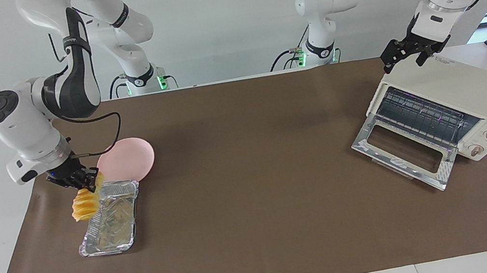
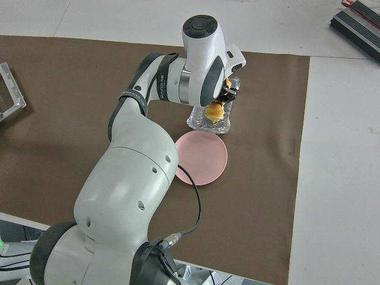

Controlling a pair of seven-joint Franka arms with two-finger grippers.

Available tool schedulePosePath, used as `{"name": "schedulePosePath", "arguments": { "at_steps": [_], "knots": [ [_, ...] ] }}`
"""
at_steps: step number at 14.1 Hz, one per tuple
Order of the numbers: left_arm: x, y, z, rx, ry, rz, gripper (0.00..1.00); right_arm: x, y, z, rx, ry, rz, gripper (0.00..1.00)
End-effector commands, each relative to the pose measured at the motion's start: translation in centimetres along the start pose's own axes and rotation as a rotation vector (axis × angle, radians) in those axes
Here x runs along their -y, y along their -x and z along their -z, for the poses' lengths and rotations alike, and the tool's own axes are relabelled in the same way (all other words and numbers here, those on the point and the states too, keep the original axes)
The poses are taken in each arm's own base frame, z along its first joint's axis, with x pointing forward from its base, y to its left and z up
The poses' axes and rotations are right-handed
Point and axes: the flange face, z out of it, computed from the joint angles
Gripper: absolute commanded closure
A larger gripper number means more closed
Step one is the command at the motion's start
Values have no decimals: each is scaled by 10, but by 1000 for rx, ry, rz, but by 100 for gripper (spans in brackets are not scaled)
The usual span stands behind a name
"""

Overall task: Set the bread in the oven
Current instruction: 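Lift the bread with the right gripper and lower it into the foil tray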

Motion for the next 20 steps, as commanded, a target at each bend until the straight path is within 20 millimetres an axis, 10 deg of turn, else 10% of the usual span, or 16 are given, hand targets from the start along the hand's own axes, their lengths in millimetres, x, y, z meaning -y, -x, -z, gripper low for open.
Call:
{"name": "schedulePosePath", "arguments": {
  "at_steps": [1,13,16,18,20],
  "knots": [
    [1,7,5,-3,9,0,0,3,-23,-26,-4,-2,18,75],
    [1,7,5,-3,9,-1,0,23,-25,-79,28,-27,-10,71],
    [2,7,5,-3,9,0,0,26,-17,-94,26,-26,-25,52],
    [1,7,5,-3,9,-1,0,28,-15,-96,29,-25,-26,8],
    [2,7,5,-3,9,2,0,24,-15,-92,40,-21,-22,0]
  ]
}}
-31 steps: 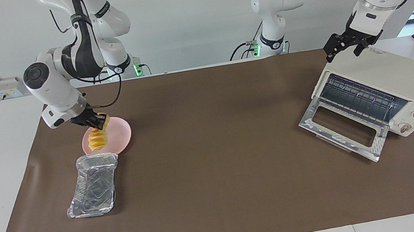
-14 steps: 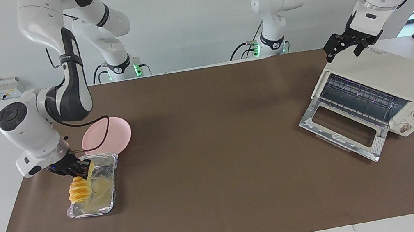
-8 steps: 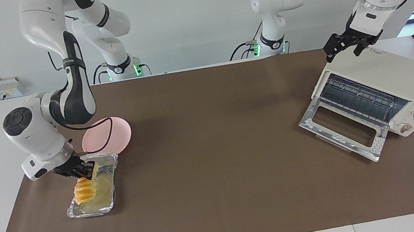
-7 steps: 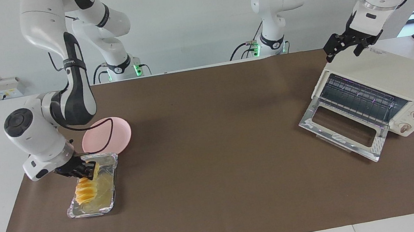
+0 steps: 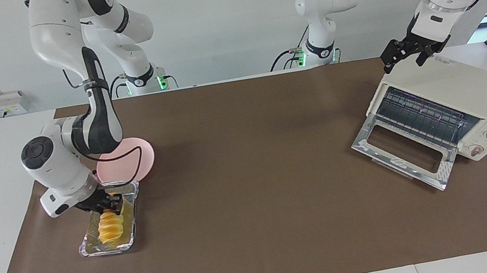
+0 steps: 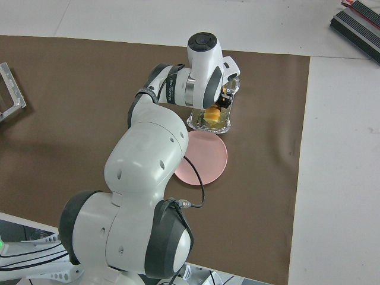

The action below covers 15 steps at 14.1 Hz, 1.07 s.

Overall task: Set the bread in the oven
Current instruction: 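Lift the bread with the right gripper and lower it into the foil tray, then open the right gripper to release the bread in the foil tray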

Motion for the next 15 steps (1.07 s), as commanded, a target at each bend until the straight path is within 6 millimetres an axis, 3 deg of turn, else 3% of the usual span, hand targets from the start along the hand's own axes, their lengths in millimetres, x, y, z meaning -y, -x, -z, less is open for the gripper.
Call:
{"name": "schedulePosePath", "arguments": {
  "at_steps": [1,6,11,13,15],
  "knots": [
    [2,7,5,-3,9,2,0,-11,1,8,8,-3,-16,0],
    [1,7,5,-3,9,-1,0,-28,-13,44,-1,5,13,0],
    [2,7,5,-3,9,0,0,-64,-15,25,-25,0,42,0],
    [1,7,5,-3,9,-1,0,-70,-10,6,-18,-6,33,2],
    [2,7,5,-3,9,2,0,-70,-3,-7,-13,-9,32,15]
  ]
}}
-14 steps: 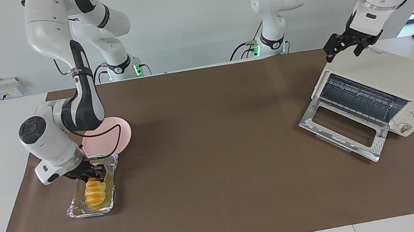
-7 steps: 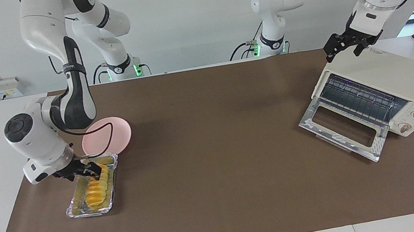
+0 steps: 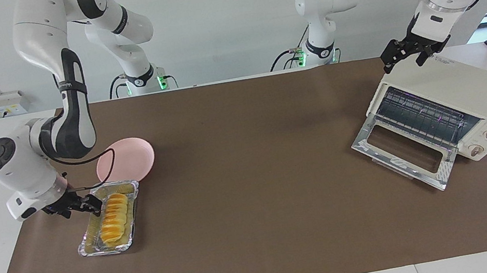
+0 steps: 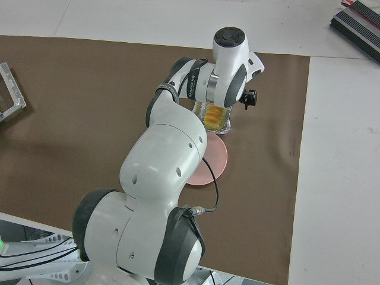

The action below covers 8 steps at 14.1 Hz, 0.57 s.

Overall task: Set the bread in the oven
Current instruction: 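Open the right gripper to release the bread in the foil tray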

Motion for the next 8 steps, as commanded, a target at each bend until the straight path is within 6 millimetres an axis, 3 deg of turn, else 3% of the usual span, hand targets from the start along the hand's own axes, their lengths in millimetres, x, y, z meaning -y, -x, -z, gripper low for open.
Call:
{"name": "schedulePosePath", "arguments": {
  "at_steps": [1,3,6,8],
  "knots": [
    [2,7,5,-3,9,0,0,-7,12,-19,5,-25,0,23],
    [1,7,5,-3,9,0,0,-6,18,-29,5,-53,1,43],
    [1,7,5,-3,9,-1,0,-6,18,-29,3,-54,3,96],
    [2,7,5,-3,9,0,0,-7,18,-27,4,-54,11,100]
  ]
}}
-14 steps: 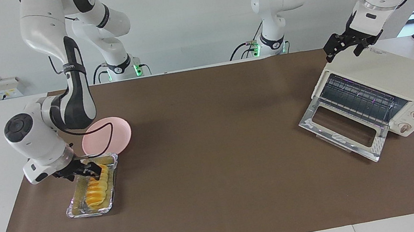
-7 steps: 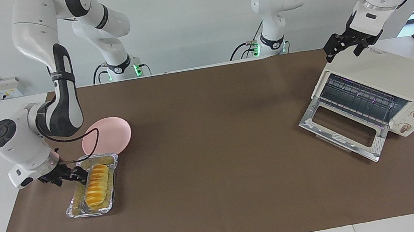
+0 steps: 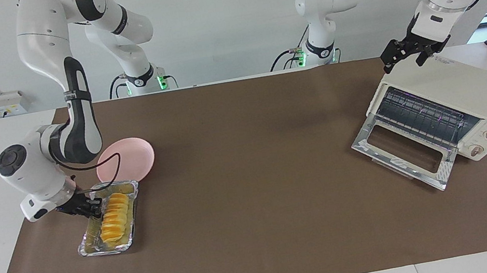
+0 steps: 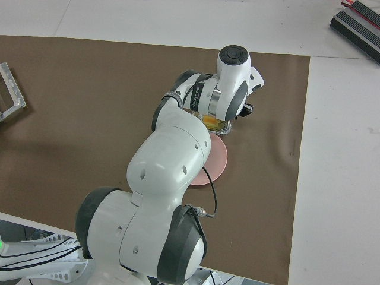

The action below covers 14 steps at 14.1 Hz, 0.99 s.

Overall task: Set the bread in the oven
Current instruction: 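Open the right gripper to release the bread in the foil tray, then push the foil tray with the right gripper toward the toaster oven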

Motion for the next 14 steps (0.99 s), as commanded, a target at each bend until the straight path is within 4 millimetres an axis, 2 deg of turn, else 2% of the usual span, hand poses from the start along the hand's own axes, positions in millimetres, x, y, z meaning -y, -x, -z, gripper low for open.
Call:
{"name": "schedulePosePath", "arguments": {
  "at_steps": [1,3,4,7,8,9,10,11,13,14],
  "knots": [
    [2,7,5,-3,9,0,0,-4,4,3,-10,-19,27,100],
    [2,7,5,-3,9,0,0,-3,3,6,-13,-20,26,100],
    [1,7,5,-3,9,-1,0,4,0,11,-20,-23,31,100],
    [2,7,5,-3,9,0,0,38,-13,46,-14,-49,66,100],
    [1,7,5,-3,9,-1,0,55,-15,61,-32,-74,82,100],
    [1,7,5,-3,9,-1,0,80,-16,77,-49,-94,111,100],
    [1,7,5,-3,9,-1,0,101,-18,88,-56,-106,111,100],
    [2,7,5,-3,9,0,0,130,-18,96,-69,-112,129,100],
    [1,7,5,-3,9,-1,0,205,-8,111,-61,-128,117,100],
    [1,7,5,-3,9,-1,0,234,-1,112,-52,-130,62,100]
  ]
}}
